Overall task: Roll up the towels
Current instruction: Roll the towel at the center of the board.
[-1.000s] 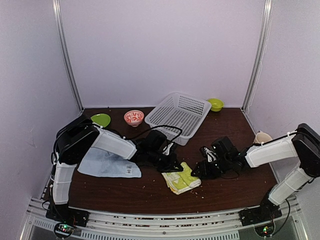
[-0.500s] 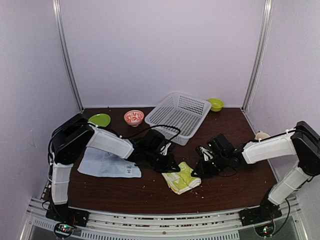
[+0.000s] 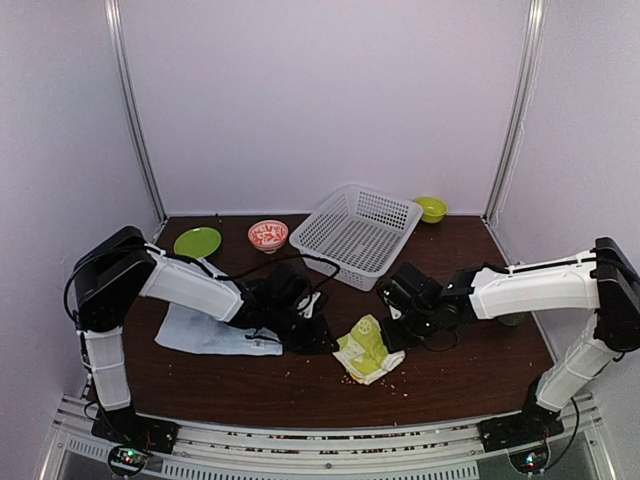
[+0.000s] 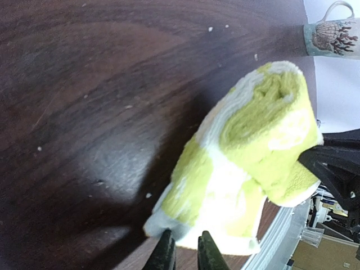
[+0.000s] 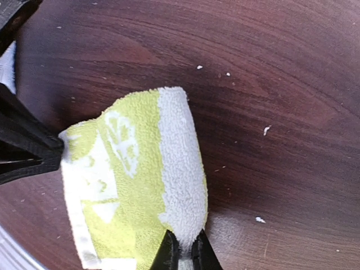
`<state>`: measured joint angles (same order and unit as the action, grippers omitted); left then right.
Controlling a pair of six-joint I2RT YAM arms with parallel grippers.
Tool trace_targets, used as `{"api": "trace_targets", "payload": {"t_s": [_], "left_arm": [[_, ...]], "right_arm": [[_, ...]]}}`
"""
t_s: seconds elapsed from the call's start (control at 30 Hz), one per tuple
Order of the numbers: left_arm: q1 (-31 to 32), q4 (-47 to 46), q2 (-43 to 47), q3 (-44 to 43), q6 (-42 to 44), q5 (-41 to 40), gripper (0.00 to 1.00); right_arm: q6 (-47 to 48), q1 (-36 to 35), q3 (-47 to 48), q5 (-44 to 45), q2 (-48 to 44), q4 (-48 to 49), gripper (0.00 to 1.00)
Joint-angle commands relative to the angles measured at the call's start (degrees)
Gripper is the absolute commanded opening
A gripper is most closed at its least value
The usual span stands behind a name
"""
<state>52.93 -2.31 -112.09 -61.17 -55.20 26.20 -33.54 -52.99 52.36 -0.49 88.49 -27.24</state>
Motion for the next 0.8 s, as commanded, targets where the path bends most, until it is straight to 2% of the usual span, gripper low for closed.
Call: {"api": "trace_targets", "payload": {"t_s": [0.0, 0.33, 0.53, 0.77], "left_arm": [[-0.2, -1.6, 1.0, 1.8, 0.0, -1.3, 0.13], [-0.2, -3.6, 0.2, 2.1, -0.4, -0.7, 0.12], [-0.2, -4.3, -0.8, 1.8, -0.7, -0.1, 0.11], [-0.2, -5.5, -1.2, 2.1, -1.1, 0.2, 0.10]], "right_arm": [[-0.5, -3.1, 4.3, 12.6, 3.8, -6.9, 0.00], [-3.7, -10.2, 10.8, 25.0, 9.5, -12.1, 0.00], [-3.6, -12.7, 12.6, 24.7, 12.3, -12.0, 0.00], [-2.1, -14.3, 11.5, 20.6, 12.5, -8.1, 0.00]]}}
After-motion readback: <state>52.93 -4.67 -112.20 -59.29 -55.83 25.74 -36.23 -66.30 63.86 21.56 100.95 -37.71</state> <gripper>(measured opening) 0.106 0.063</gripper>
